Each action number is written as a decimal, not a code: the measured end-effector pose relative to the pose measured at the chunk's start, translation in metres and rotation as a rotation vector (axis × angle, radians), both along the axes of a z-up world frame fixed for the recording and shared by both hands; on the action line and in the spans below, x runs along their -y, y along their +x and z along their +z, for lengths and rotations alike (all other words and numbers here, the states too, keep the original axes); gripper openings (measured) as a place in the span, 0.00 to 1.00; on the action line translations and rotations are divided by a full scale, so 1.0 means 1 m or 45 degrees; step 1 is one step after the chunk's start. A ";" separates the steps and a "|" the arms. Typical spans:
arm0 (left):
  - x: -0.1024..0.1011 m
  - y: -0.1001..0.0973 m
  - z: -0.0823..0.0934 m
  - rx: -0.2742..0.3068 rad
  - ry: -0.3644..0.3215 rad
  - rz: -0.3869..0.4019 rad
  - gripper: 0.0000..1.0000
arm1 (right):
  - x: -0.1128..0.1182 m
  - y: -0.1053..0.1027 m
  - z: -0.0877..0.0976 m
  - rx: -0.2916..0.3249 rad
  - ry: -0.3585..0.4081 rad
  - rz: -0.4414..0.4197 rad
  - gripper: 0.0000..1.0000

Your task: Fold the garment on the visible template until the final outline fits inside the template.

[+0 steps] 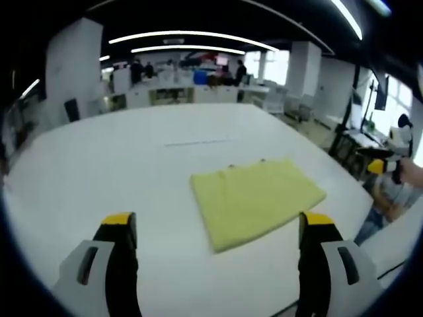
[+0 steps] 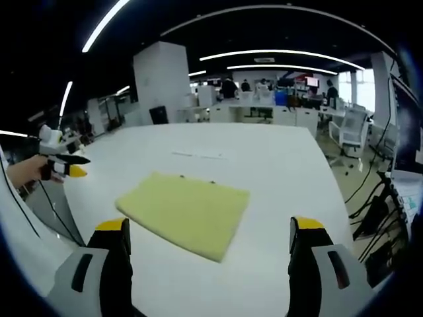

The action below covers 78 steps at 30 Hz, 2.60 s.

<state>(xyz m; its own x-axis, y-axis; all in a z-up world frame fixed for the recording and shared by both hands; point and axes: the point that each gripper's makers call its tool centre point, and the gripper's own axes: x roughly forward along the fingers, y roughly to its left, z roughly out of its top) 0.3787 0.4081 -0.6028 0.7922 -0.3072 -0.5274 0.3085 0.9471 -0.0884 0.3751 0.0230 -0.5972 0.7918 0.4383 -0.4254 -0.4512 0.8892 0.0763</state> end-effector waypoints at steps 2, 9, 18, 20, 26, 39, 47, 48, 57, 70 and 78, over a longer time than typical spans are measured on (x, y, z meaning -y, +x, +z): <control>0.001 0.000 0.000 -0.002 -0.002 -0.002 0.98 | 0.001 0.000 -0.001 -0.003 0.000 -0.004 1.00; 0.002 -0.001 0.000 -0.004 0.001 -0.009 0.98 | 0.002 -0.002 -0.001 -0.004 0.002 -0.011 1.00; 0.001 -0.001 0.000 -0.006 0.002 -0.010 0.97 | -0.003 -0.001 -0.001 -0.001 0.009 0.000 1.00; 0.000 -0.002 0.000 -0.005 0.001 -0.009 0.97 | -0.003 -0.001 -0.001 -0.003 0.007 0.001 1.00; -0.001 -0.003 0.000 -0.006 0.003 -0.005 0.97 | -0.005 -0.001 -0.001 -0.003 0.009 0.007 1.00; 0.000 -0.001 -0.002 -0.013 0.007 -0.007 0.97 | -0.001 0.000 -0.002 -0.006 0.011 -0.005 1.00; 0.000 0.000 -0.002 -0.014 0.003 -0.005 0.97 | -0.003 0.002 -0.003 -0.012 0.010 0.003 1.00; 0.000 0.000 -0.002 -0.014 0.005 -0.006 0.97 | -0.004 0.002 -0.003 -0.012 0.010 0.004 1.00; 0.000 0.003 -0.002 -0.016 0.004 -0.003 0.97 | -0.004 0.005 -0.004 -0.010 0.013 0.003 1.00; 0.003 0.008 -0.004 -0.025 0.004 -0.012 0.96 | -0.002 0.008 -0.007 -0.016 0.010 0.000 1.00; 0.005 0.009 -0.003 -0.022 0.002 -0.016 0.97 | -0.005 0.010 -0.006 -0.016 0.007 0.017 1.00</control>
